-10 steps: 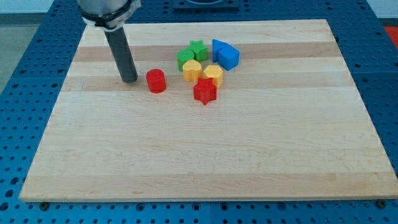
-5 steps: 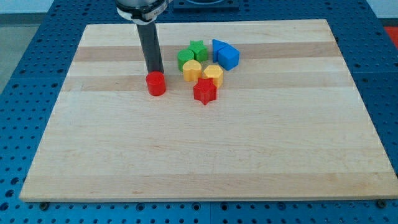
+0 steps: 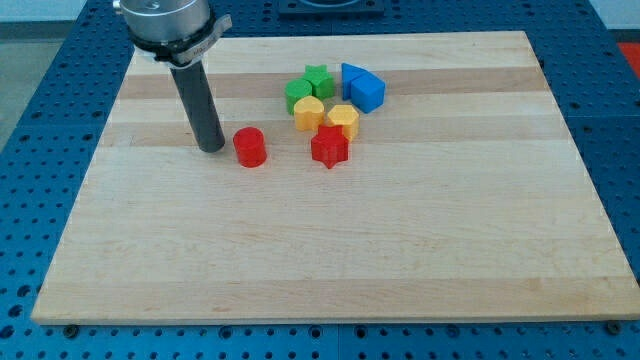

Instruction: Place the red circle horizontally left to the red star

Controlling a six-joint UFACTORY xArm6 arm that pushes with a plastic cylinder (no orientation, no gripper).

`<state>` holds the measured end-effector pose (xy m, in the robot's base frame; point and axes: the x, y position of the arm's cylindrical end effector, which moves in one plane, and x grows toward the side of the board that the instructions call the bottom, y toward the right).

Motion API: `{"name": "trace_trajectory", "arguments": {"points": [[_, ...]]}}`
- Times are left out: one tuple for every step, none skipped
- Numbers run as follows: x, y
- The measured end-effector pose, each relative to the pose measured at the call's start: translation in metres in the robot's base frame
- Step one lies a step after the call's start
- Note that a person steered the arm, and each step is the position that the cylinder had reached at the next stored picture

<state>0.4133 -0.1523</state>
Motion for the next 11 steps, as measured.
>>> {"name": "trace_trajectory", "arguments": {"points": [[0.008, 0.005], [0.008, 0.007], [0.001, 0.007], [-0.010, 0.010], [-0.006, 0.020], [0.005, 0.029], [0.006, 0.032], [0.023, 0.032], [0.041, 0.032], [0.041, 0.033], [0.037, 0.039]]}}
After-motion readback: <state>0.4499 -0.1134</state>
